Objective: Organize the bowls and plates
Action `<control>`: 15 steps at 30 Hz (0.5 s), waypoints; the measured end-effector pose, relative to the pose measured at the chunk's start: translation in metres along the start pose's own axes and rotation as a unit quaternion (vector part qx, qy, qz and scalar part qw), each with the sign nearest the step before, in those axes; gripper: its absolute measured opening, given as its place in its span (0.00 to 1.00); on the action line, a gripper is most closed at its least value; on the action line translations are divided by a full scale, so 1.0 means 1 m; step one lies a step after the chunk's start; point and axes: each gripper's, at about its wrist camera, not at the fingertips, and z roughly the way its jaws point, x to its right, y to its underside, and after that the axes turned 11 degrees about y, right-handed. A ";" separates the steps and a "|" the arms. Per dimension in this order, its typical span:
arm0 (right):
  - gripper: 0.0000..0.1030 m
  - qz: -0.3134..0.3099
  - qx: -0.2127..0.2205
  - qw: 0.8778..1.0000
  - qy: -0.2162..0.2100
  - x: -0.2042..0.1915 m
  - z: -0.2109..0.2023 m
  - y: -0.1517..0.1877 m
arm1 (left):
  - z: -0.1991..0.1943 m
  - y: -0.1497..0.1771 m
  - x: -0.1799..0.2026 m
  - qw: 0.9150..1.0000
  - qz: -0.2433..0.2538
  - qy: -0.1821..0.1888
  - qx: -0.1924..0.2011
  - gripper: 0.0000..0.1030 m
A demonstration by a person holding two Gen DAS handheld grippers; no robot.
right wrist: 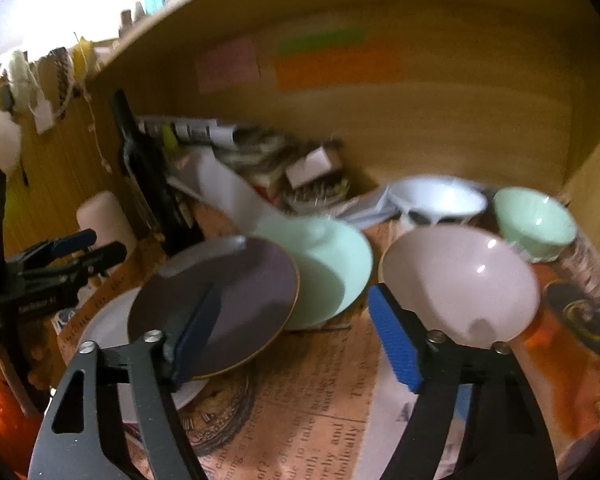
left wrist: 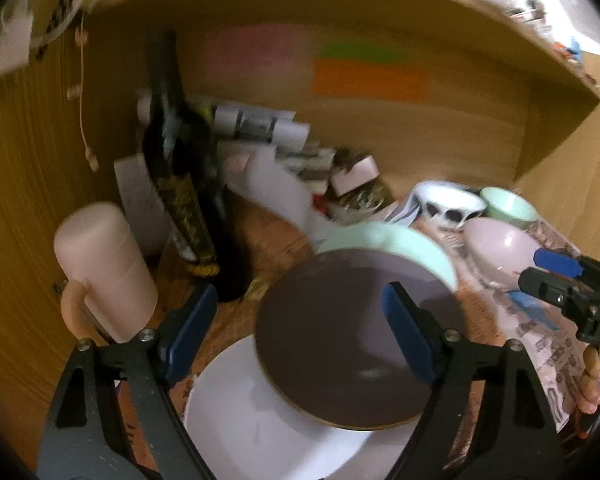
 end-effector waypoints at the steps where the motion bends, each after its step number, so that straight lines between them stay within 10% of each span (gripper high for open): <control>1: 0.65 -0.001 -0.010 1.000 -0.001 -0.002 0.007 0.002 | 0.005 0.001 -0.008 1.000 -0.008 0.001 -0.009 0.82; 15: 0.37 0.000 -0.098 0.995 -0.006 -0.012 0.061 0.011 | 0.058 0.012 -0.057 0.991 -0.057 0.034 -0.115 0.45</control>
